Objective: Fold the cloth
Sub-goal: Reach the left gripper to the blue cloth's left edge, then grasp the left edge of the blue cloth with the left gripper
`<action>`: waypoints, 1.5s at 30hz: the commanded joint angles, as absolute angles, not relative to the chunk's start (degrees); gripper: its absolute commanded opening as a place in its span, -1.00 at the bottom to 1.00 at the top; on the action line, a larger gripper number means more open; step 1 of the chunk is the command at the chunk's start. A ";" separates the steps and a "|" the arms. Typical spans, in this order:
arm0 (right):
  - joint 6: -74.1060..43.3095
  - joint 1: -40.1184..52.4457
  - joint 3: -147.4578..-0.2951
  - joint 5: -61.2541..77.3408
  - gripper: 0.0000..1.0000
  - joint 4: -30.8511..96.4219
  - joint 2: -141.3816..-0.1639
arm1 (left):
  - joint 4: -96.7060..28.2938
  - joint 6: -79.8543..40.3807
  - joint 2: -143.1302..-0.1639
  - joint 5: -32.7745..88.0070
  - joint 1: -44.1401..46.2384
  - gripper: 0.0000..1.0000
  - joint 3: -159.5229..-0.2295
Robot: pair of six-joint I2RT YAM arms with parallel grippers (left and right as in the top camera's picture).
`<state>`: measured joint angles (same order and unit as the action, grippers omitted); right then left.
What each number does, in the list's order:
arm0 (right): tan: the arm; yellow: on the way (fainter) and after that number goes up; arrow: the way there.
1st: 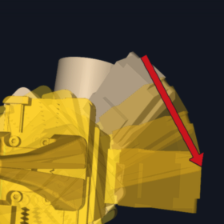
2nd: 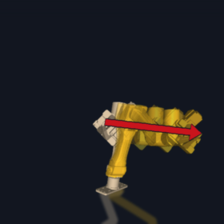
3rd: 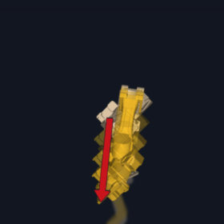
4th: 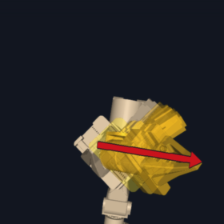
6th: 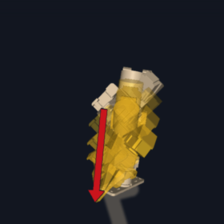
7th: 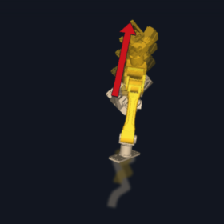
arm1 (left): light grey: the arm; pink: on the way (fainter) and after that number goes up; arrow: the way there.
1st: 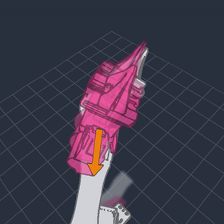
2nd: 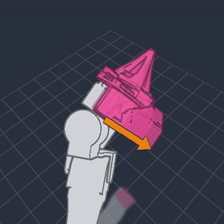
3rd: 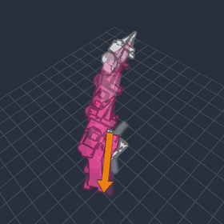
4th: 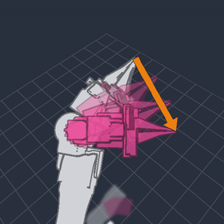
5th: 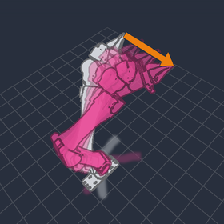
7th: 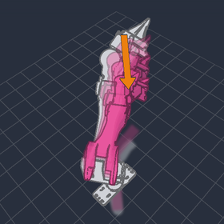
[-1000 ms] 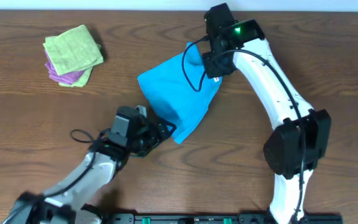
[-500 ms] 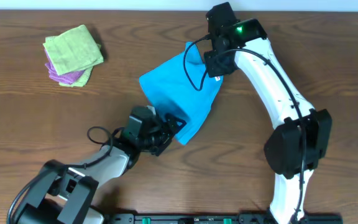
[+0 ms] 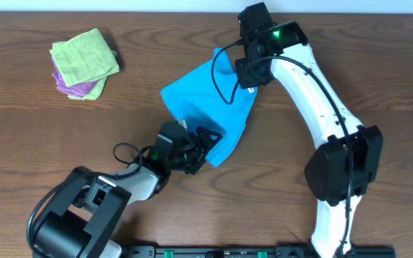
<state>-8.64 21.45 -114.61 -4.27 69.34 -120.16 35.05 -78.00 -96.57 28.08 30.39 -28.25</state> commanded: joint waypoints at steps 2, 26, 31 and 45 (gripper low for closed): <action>-8.10 21.30 -114.56 -4.01 -0.97 69.21 -119.52 | 34.79 -79.15 -99.50 25.89 31.18 0.68 -27.88; -8.32 21.41 -114.56 -1.13 -0.97 69.52 -119.52 | 34.26 -76.29 -101.51 19.14 35.75 0.09 -27.88; -8.32 21.41 -114.58 -1.02 -0.97 69.91 -119.52 | 39.16 -76.25 -105.75 21.10 35.70 -0.24 -27.92; -9.19 21.19 -114.58 -1.48 -0.97 70.02 -119.52 | 39.64 -61.34 -106.21 42.39 21.26 -0.88 -29.78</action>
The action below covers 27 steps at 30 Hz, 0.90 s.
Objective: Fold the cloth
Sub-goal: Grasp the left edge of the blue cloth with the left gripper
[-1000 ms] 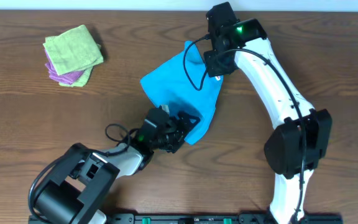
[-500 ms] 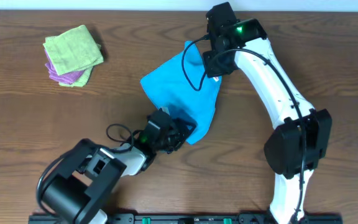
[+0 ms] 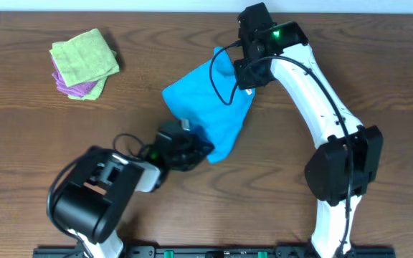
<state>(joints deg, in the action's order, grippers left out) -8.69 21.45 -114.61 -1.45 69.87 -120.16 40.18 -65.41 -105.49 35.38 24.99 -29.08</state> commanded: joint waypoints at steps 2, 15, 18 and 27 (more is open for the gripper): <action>-10.17 21.32 -114.58 -1.48 -0.97 70.04 -119.52 | 39.59 -61.25 -105.30 45.19 18.48 -0.88 -30.33; -15.90 24.43 -114.56 -1.45 -0.97 71.46 -119.24 | 27.27 -57.69 -97.32 57.36 7.66 -0.88 -40.36; -16.32 25.58 -114.58 -1.45 -0.97 71.72 -118.26 | 20.51 -53.69 -96.31 58.85 5.45 -0.88 -45.08; -18.52 26.33 -114.50 -6.48 -0.97 74.17 -116.25 | -6.20 -35.64 -96.18 59.48 1.93 -0.88 -59.83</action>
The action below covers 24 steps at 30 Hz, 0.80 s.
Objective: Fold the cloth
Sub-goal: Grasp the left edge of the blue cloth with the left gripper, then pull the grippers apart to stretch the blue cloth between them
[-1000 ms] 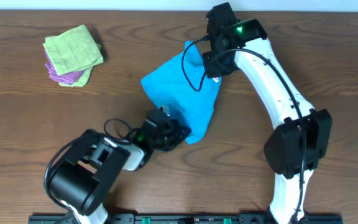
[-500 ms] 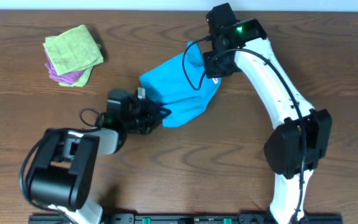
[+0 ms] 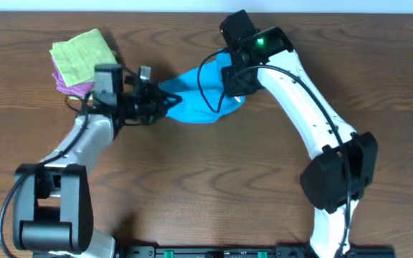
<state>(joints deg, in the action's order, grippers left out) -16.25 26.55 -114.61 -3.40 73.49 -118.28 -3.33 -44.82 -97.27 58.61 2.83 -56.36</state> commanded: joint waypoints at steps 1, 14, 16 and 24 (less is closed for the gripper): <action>-19.42 26.04 -114.41 -7.57 -0.97 74.72 -116.25 | -9.76 -33.32 -96.18 59.29 1.45 -0.88 -61.49; -25.19 25.58 -104.88 -9.63 -0.97 74.59 -114.34 | -31.31 -19.75 -96.18 59.35 -0.75 -0.88 -67.66; -24.12 25.58 -101.03 -9.08 -0.97 71.92 -112.18 | -33.76 -17.87 -96.18 59.09 -0.73 -0.88 -67.66; -17.04 24.80 -81.93 -2.02 -0.98 58.85 -99.39 | -41.17 -13.56 -96.18 53.19 -0.12 -0.88 -67.66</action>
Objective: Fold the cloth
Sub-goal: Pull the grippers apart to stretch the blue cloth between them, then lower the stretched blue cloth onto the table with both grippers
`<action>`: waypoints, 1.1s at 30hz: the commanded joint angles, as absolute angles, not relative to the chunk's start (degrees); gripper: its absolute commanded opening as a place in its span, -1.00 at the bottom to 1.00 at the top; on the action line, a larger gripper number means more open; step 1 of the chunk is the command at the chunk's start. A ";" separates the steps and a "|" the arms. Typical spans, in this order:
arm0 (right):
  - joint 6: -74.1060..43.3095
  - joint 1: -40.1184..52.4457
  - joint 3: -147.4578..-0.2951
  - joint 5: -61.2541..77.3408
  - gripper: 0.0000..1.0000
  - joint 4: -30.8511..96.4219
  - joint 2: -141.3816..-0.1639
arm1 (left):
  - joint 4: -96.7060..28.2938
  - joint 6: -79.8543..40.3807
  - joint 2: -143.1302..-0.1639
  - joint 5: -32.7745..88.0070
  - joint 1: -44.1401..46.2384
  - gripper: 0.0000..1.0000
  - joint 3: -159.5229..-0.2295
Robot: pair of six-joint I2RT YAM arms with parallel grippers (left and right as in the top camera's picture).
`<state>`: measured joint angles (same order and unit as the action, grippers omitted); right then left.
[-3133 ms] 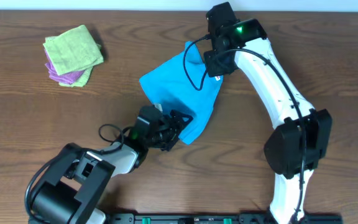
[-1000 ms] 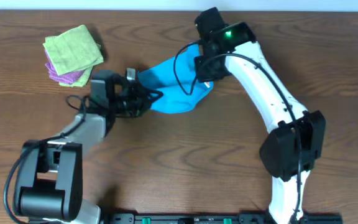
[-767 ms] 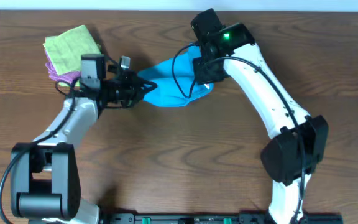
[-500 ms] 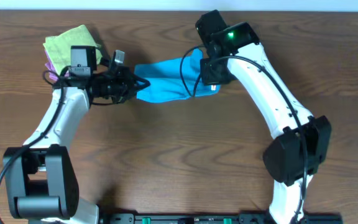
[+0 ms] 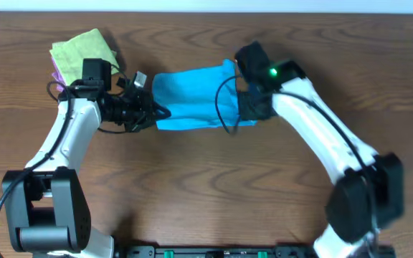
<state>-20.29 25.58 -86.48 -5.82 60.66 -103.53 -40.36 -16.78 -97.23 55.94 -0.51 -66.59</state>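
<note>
A blue cloth (image 5: 192, 99) lies stretched out as a rough rectangle at the middle back of the wooden table. My left gripper (image 5: 155, 113) is at the cloth's left edge, shut on that edge. My right gripper (image 5: 241, 107) is at the cloth's right edge, under the wrist, so its fingers are hidden; it seems to hold that end.
A stack of folded cloths, green (image 5: 84, 51) on top and purple beneath, sits at the back left, just behind my left arm (image 5: 67, 136). The right arm (image 5: 321, 136) reaches in from the front right. Bare wood table (image 5: 206, 193) lies in front.
The cloth was bunched and narrow between the two grippers; now it is pulled out wider and flatter. The right gripper has moved right and toward the front, the left slightly forward.
At first the left gripper was open by the cloth's near corner at mid-table, the right at its far corner. Then the left was shut on that corner. Later it had carried the corner to the back left, bunching the cloth. Now the cloth lies spread between both grippers.
</note>
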 commanded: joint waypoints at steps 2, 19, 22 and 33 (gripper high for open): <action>-17.08 24.56 -77.54 0.49 -0.97 55.83 -97.34 | -41.67 -13.23 -96.20 52.05 0.54 -0.88 -67.66; -21.26 24.47 -62.83 2.20 -0.97 51.13 -93.21 | -47.16 -7.60 -96.20 44.77 3.40 -0.88 -60.45; -22.65 24.45 -61.80 1.91 -0.98 50.94 -93.19 | -47.31 -7.51 -96.20 44.77 3.40 -0.88 -60.01; -33.19 24.60 -57.30 -1.23 -0.97 46.89 -92.88 | -47.35 -8.38 -96.20 45.36 3.38 -0.88 -60.01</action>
<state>-29.71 24.88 -59.22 -0.36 46.87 -93.89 -47.11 -8.95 -97.17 46.11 3.81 -60.23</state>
